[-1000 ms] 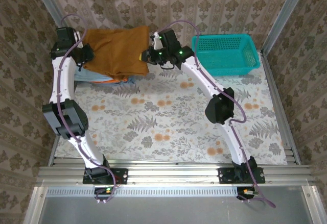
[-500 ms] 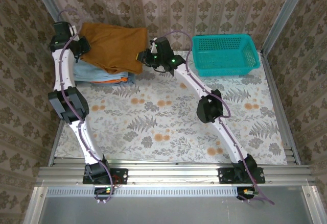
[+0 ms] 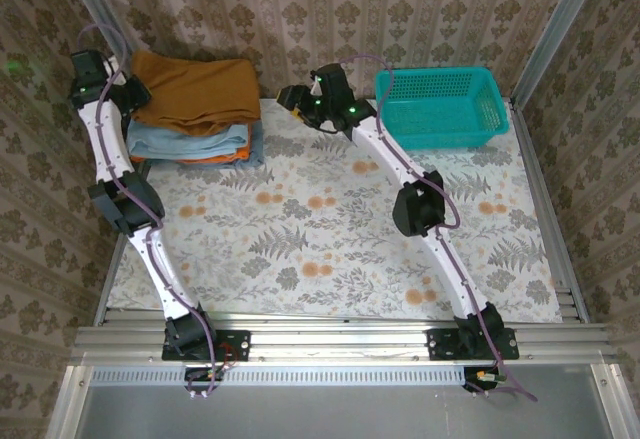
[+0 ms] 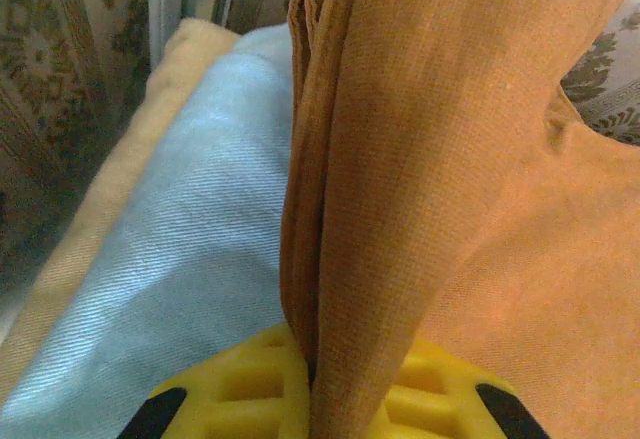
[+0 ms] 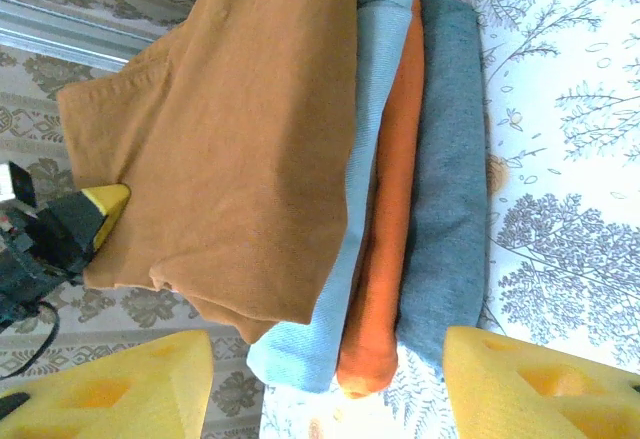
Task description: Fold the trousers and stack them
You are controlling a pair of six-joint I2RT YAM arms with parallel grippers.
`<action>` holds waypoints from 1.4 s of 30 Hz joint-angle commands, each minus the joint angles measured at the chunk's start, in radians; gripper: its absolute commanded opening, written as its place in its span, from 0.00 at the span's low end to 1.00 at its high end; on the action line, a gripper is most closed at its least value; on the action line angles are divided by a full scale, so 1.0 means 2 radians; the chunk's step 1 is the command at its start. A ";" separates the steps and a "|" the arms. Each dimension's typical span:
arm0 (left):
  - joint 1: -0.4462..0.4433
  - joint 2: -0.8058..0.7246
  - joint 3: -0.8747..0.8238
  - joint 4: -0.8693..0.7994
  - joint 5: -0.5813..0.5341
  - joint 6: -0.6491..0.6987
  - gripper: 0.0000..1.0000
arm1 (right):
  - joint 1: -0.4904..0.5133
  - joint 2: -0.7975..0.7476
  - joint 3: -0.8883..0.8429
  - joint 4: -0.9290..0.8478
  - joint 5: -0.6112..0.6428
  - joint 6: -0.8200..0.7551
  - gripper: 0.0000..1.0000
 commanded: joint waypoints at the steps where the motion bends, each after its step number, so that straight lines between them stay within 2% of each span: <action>1: 0.003 -0.010 0.059 0.049 0.024 -0.016 0.00 | 0.002 -0.022 -0.012 -0.034 -0.023 -0.015 0.63; 9: 0.021 0.008 0.047 0.035 -0.017 0.009 0.00 | 0.001 -0.048 -0.059 -0.040 -0.040 -0.028 0.62; 14: 0.020 0.026 0.031 0.063 -0.036 0.004 0.00 | 0.001 -0.071 -0.078 -0.061 -0.041 -0.046 0.62; 15: 0.020 0.031 0.033 0.068 -0.039 -0.001 0.03 | 0.002 -0.076 -0.081 -0.064 -0.042 -0.052 0.62; 16: 0.020 0.037 0.034 0.070 -0.040 -0.005 0.28 | 0.002 -0.083 -0.088 -0.064 -0.042 -0.056 0.63; 17: 0.019 0.040 0.035 0.072 -0.042 -0.009 0.38 | 0.002 -0.091 -0.098 -0.064 -0.042 -0.059 0.63; 18: 0.018 0.042 0.035 0.076 -0.043 -0.010 0.43 | 0.002 -0.101 -0.111 -0.064 -0.042 -0.061 0.63; 19: 0.016 0.043 0.036 0.075 -0.048 -0.013 0.59 | 0.002 -0.112 -0.124 -0.064 -0.040 -0.062 0.63; 21: 0.015 0.035 0.040 0.067 -0.040 -0.019 0.97 | 0.002 -0.131 -0.136 -0.083 -0.038 -0.074 0.63; 23: 0.012 0.018 0.038 0.059 -0.039 -0.020 1.00 | 0.002 -0.150 -0.141 -0.106 -0.030 -0.094 0.64; 26: 0.003 -0.026 0.037 0.039 -0.073 -0.014 1.00 | 0.001 -0.190 -0.172 -0.120 -0.022 -0.115 0.64; 29: -0.013 -0.077 0.037 -0.001 -0.154 -0.001 1.00 | 0.000 -0.238 -0.223 -0.120 -0.010 -0.133 0.65; 31: -0.037 -0.110 0.032 -0.028 -0.244 0.025 1.00 | -0.002 -0.273 -0.262 -0.117 -0.007 -0.144 0.65; 33: -0.066 -0.145 0.001 -0.026 -0.289 0.049 1.00 | -0.004 -0.301 -0.300 -0.110 -0.005 -0.152 0.65; 35: -0.101 -0.176 -0.051 -0.004 -0.278 0.056 0.98 | -0.007 -0.327 -0.340 -0.097 -0.004 -0.154 0.65; 38: -0.162 -0.192 -0.140 0.066 -0.177 0.042 0.95 | -0.018 -0.356 -0.388 -0.080 -0.006 -0.153 0.65; 40: -0.203 -0.163 -0.147 0.092 -0.144 0.042 0.93 | -0.026 -0.373 -0.416 -0.076 -0.009 -0.154 0.64; 42: -0.221 -0.118 -0.129 0.094 -0.118 0.018 0.93 | -0.034 -0.393 -0.443 -0.073 -0.011 -0.159 0.64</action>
